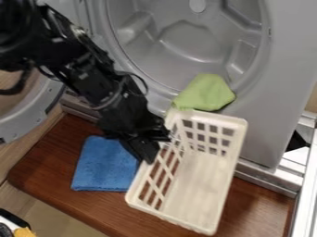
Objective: Moved the basket to the right side
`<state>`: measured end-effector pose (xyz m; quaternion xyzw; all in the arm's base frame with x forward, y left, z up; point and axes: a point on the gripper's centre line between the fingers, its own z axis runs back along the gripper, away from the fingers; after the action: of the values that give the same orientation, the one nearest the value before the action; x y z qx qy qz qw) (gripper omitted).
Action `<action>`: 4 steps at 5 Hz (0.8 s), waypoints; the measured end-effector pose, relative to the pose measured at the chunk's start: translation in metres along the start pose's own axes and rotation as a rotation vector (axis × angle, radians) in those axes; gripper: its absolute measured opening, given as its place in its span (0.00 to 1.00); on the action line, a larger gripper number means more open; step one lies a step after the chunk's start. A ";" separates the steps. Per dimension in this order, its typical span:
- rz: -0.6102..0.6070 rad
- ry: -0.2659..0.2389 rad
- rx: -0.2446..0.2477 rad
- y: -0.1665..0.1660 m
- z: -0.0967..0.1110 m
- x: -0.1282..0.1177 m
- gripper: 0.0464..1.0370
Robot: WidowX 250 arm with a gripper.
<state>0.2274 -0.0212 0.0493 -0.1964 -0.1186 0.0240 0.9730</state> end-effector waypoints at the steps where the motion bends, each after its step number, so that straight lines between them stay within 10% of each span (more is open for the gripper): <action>1: -0.035 0.053 -0.020 -0.013 -0.018 -0.006 0.01; 4: -0.025 0.113 -0.037 -0.024 -0.074 -0.008 0.01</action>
<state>0.2375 -0.0715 -0.0090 -0.2141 -0.0664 -0.0014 0.9746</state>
